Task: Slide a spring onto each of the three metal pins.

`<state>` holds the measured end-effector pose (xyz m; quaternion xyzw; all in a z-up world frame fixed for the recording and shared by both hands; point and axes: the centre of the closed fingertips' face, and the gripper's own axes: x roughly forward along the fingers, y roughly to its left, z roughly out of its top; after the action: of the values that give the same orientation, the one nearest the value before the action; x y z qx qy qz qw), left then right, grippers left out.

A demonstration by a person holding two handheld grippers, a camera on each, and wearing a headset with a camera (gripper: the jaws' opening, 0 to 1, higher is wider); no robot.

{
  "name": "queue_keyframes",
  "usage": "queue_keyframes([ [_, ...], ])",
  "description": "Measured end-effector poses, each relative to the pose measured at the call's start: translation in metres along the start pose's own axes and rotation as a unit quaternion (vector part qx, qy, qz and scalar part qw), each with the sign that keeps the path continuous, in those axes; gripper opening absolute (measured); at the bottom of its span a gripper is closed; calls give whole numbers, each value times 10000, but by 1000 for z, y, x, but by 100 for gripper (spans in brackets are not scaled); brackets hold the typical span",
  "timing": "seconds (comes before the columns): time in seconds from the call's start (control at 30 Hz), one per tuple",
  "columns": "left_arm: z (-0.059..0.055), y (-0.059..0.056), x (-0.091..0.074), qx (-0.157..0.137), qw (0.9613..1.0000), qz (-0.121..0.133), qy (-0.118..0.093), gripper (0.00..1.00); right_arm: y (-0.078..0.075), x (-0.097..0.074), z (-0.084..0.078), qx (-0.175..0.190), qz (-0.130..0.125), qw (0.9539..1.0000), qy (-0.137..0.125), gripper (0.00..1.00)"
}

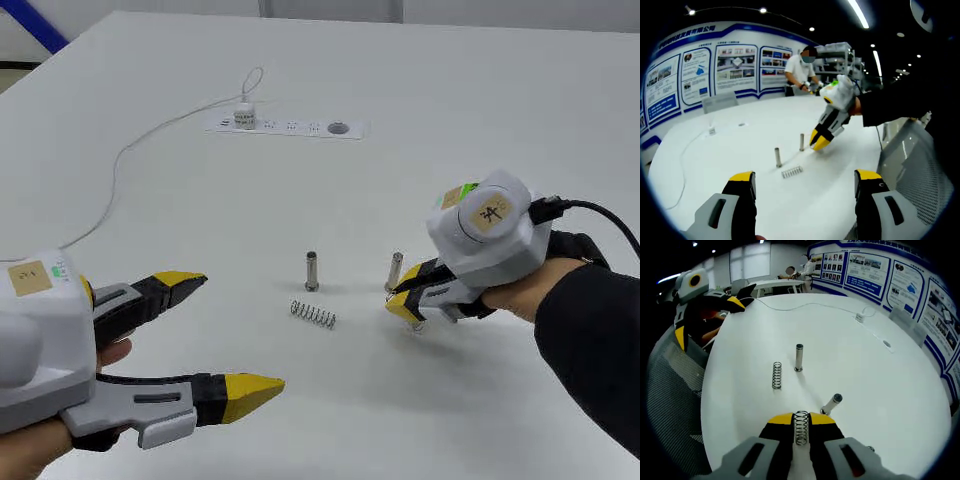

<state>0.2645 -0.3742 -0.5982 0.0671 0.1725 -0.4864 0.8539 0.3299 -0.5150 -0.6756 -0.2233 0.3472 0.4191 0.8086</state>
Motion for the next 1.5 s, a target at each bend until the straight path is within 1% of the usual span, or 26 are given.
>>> queue_keyframes([
  [0.23, 0, -1, 0, 11, 10000, -20, 10, 82, -4, -12, -1, 223, -168, 9994, -206, 12],
  [0.33, 0, -1, 0, 20, 10000, -20, 12, 82, -6, -14, -2, 318, -199, 9989, -278, 12],
  [0.5, 0, -1, 0, 24, 10000, -15, 9, 82, -7, -20, 3, 409, -271, 9979, -417, 12],
  [0.57, 0, -1, 0, 24, 10000, -8, 10, 82, -6, -24, 7, 450, -279, 9973, -507, 12],
  [0.87, 1, 0, 0, 34, 10000, -4, 0, 82, -6, -42, 28, 444, -351, 9957, -727, 12],
  [1.1, 3, 0, 0, 43, 10000, 6, -28, 82, -16, -57, 54, 494, -494, 9917, -1083, 12],
  [1.23, 4, 0, -1, 49, 10000, 13, -44, 82, -26, -59, 63, 510, -625, 9894, -1204, 12],
  [1.3, 4, 0, -1, 48, 10000, 18, -50, 82, -29, -58, 65, 515, -669, 9888, -1231, 12],
  [1.5, 4, 0, -2, 43, 10000, 32, -55, 83, -37, -50, 62, 608, -737, 9880, -1216, 12],
])
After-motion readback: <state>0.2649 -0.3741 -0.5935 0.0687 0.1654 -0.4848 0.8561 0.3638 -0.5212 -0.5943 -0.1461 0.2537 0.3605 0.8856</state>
